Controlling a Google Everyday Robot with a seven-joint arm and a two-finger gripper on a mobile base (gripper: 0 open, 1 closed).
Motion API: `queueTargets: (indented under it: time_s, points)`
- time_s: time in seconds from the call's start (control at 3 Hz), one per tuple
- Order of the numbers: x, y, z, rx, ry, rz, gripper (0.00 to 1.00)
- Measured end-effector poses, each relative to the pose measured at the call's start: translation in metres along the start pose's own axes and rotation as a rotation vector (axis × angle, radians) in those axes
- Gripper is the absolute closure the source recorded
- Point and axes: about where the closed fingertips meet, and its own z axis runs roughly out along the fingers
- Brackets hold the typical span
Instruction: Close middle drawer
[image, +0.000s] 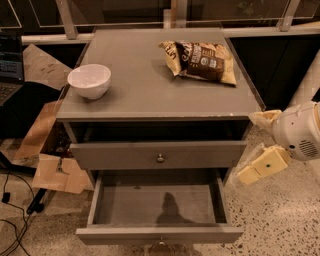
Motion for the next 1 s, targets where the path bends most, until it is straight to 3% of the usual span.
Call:
queueTargets:
  time_s: [0.33, 1.0]
  points:
    - [0.013, 0.013, 0.019, -0.004, -0.007, 0.019, 0.00]
    - [0.087, 0.043, 0.092, -0.019, 0.008, 0.101, 0.00]
